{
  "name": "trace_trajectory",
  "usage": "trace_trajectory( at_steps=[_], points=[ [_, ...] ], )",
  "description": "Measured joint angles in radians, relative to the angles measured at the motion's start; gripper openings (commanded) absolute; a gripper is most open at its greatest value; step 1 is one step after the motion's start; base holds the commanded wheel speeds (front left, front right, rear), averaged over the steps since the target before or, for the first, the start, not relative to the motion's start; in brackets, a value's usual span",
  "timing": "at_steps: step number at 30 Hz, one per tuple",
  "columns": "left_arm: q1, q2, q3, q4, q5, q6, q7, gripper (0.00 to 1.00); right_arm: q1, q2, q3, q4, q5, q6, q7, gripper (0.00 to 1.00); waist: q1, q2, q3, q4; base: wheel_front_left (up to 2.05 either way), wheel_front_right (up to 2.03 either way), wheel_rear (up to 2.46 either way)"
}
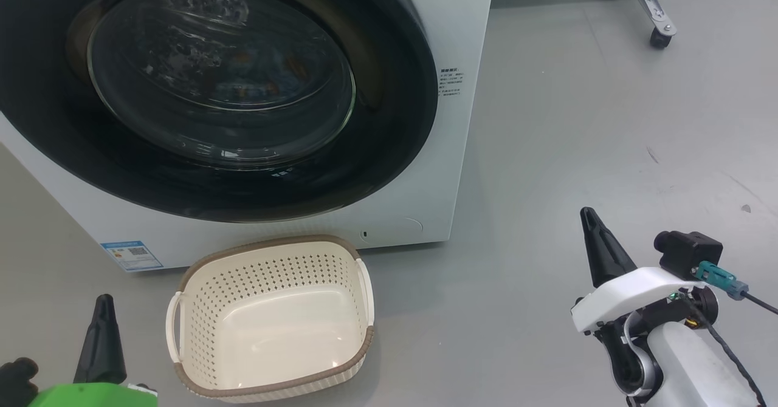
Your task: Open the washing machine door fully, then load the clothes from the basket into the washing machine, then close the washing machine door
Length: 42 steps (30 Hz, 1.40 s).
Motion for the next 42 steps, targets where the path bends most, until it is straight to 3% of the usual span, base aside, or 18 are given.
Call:
trace_trajectory(
  at_steps=[42],
  points=[
    [-0.003,-0.061,0.071,0.013,-0.433,0.020,0.142,0.00,0.044,0.059,-0.217,-0.048,0.462,0.000,0.151,0.00,0.0000,0.0000,-0.035,0.023,0.00,0.00,0.00]
  ],
)
